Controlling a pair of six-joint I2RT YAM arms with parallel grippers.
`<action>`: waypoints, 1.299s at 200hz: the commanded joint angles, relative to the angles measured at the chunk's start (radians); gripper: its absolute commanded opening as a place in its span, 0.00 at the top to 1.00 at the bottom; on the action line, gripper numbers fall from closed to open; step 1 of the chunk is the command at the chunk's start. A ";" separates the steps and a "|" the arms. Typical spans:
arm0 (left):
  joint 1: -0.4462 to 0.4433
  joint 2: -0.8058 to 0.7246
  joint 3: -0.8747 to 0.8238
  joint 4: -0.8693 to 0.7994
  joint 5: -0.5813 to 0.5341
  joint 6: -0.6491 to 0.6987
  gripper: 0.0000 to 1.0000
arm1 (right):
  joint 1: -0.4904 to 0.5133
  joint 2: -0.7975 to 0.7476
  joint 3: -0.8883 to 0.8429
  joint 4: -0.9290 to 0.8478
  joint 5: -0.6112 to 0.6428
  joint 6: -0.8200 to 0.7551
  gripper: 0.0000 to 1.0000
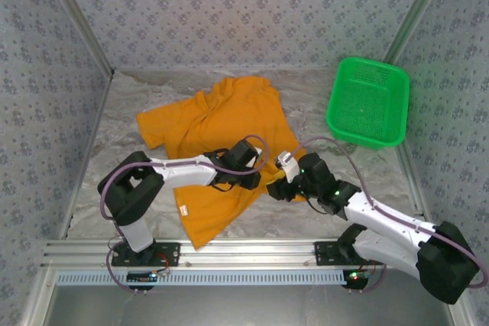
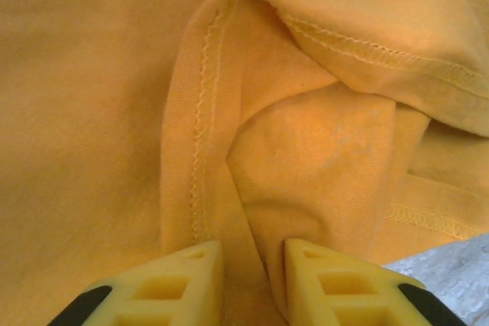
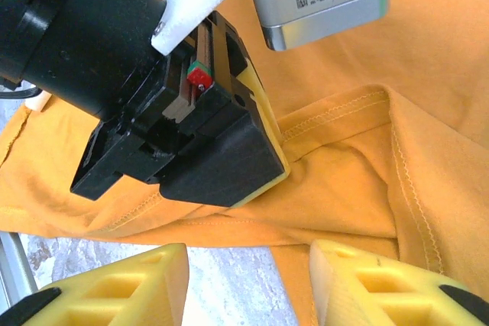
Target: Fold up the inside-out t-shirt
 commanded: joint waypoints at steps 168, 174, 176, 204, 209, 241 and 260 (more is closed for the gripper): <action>-0.027 -0.321 0.112 -0.219 -0.069 0.012 1.00 | 0.060 -0.056 -0.050 0.071 0.009 -0.021 0.51; -0.027 -0.328 0.116 -0.225 -0.064 0.012 1.00 | 0.081 -0.036 -0.045 0.092 0.021 -0.024 0.50; -0.027 -0.329 0.118 -0.227 -0.062 0.012 1.00 | 0.087 -0.029 -0.040 0.096 0.027 -0.025 0.50; -0.019 -0.323 0.121 -0.224 0.012 0.000 0.97 | 0.160 0.064 -0.011 0.172 0.124 -0.015 0.48; -0.015 -0.317 0.118 -0.217 0.025 -0.007 0.97 | 0.166 0.080 -0.013 0.185 0.146 -0.009 0.47; 0.024 -0.290 0.070 -0.152 0.133 -0.079 0.99 | 0.194 0.152 -0.025 0.225 0.176 0.008 0.46; 0.053 -0.293 0.005 -0.079 0.188 -0.115 0.97 | 0.208 0.218 -0.026 0.239 0.394 0.121 0.45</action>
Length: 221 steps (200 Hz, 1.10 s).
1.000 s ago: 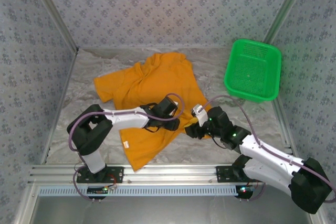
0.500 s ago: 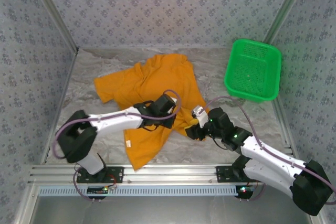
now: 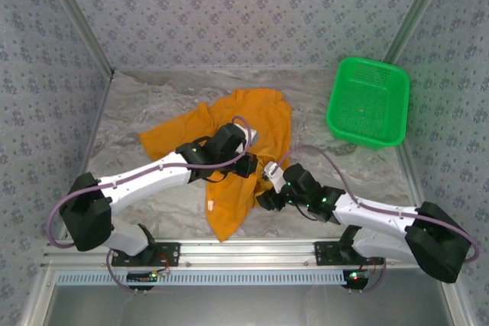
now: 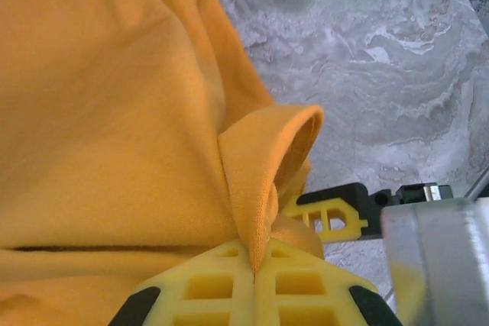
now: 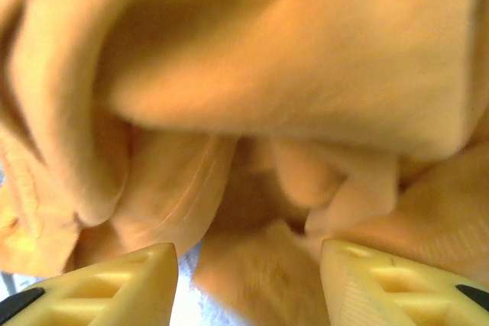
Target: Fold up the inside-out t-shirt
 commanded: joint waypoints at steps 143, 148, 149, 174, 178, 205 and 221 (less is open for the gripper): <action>0.113 0.007 -0.277 0.219 0.176 0.098 0.91 | -0.163 0.089 0.268 -0.690 0.600 0.511 0.85; 0.112 0.004 -0.273 0.223 0.192 0.096 0.92 | -0.179 0.065 0.281 -0.692 0.537 0.453 0.81; 0.112 0.004 -0.271 0.224 0.195 0.096 0.92 | -0.182 0.060 0.283 -0.692 0.518 0.449 0.80; 0.112 0.000 -0.240 0.212 0.217 0.084 0.92 | -0.140 0.000 0.271 -0.606 0.173 0.467 0.61; 0.112 0.001 -0.234 0.202 0.212 0.088 0.91 | -0.124 0.008 0.259 -0.584 0.129 0.490 0.60; 0.121 0.011 -0.216 0.167 0.190 0.108 0.91 | 0.004 0.141 0.248 -0.457 0.042 0.522 0.54; 0.130 0.012 -0.228 0.179 0.193 0.103 0.93 | 0.049 0.221 0.285 -0.443 0.057 0.511 0.52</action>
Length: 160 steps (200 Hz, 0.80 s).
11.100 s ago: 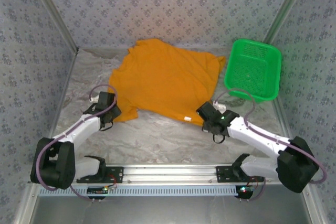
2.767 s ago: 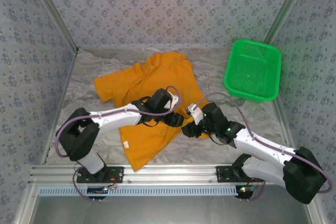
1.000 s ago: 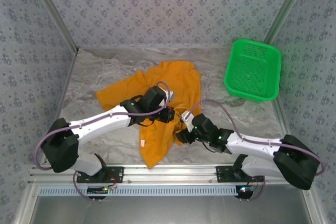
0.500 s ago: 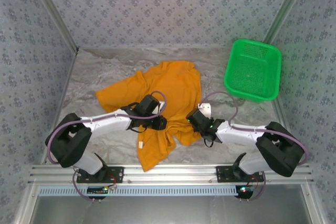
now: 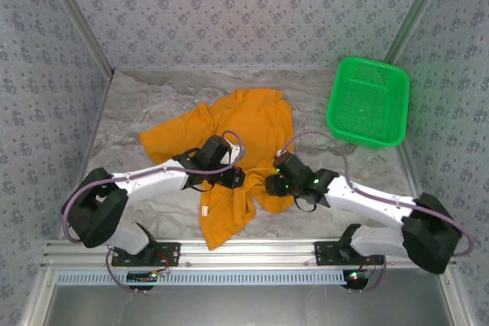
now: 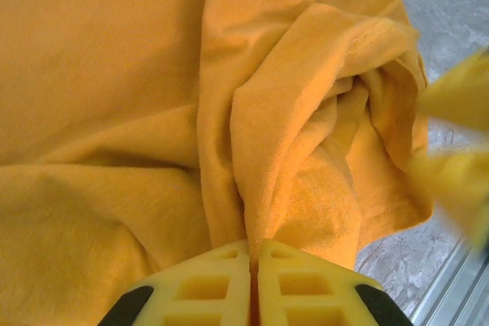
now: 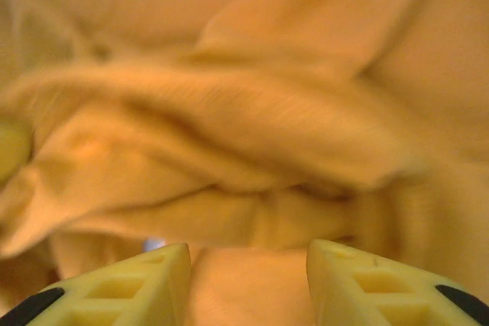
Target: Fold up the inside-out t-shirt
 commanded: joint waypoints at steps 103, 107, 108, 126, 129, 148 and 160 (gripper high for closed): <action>0.080 -0.038 0.030 -0.039 0.064 0.021 0.95 | 0.028 0.160 0.000 -0.399 0.192 0.134 1.00; 0.085 -0.039 0.031 -0.040 0.066 0.022 0.95 | 0.007 0.146 -0.006 -0.423 0.198 0.141 1.00; 0.085 -0.040 0.031 -0.040 0.066 0.022 0.95 | 0.002 0.143 -0.008 -0.426 0.202 0.143 1.00; 0.102 -0.036 0.030 -0.033 0.084 0.026 0.96 | -0.061 0.080 -0.042 -0.413 0.193 0.163 1.00; 0.105 -0.034 0.031 -0.032 0.086 0.025 0.96 | -0.064 0.073 -0.042 -0.415 0.201 0.172 1.00; 0.114 -0.019 0.045 -0.034 0.100 0.024 0.96 | -0.059 0.061 -0.010 -0.466 0.281 0.210 1.00; 0.122 -0.013 0.052 -0.033 0.103 0.028 0.98 | -0.039 0.059 0.029 -0.545 0.383 0.244 1.00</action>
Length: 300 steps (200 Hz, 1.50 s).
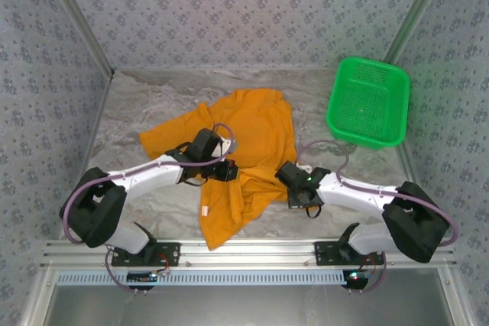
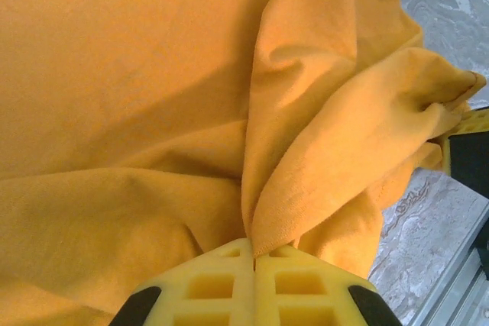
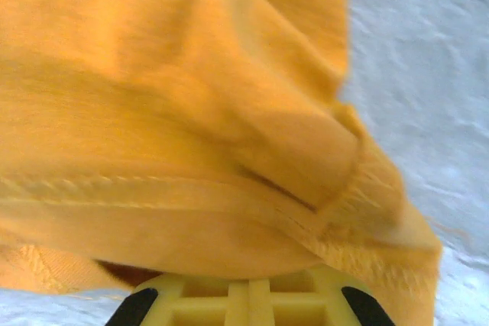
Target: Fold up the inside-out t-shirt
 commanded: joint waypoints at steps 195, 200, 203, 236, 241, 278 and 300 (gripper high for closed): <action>0.093 0.096 0.213 0.028 0.127 -0.042 1.00 | 0.153 0.212 0.195 0.619 0.050 -0.318 0.52; 0.093 0.098 0.213 0.026 0.127 -0.038 1.00 | 0.156 0.234 0.205 0.601 0.083 -0.311 0.52; 0.093 0.100 0.214 0.025 0.126 -0.036 1.00 | 0.156 0.247 0.208 0.582 0.103 -0.305 0.52; 0.116 0.118 0.219 0.006 0.133 -0.020 0.98 | 0.156 0.304 0.202 0.502 0.087 -0.357 0.91; 0.123 0.120 0.221 0.005 0.135 -0.020 0.98 | 0.159 0.297 0.200 0.491 0.059 -0.369 0.96; 0.183 0.099 0.250 -0.041 0.121 0.020 0.98 | 0.188 0.201 0.150 0.389 -0.099 -0.387 1.00; 0.227 0.086 0.266 -0.080 0.089 0.041 0.98 | 0.163 0.155 0.133 0.328 -0.194 -0.338 1.00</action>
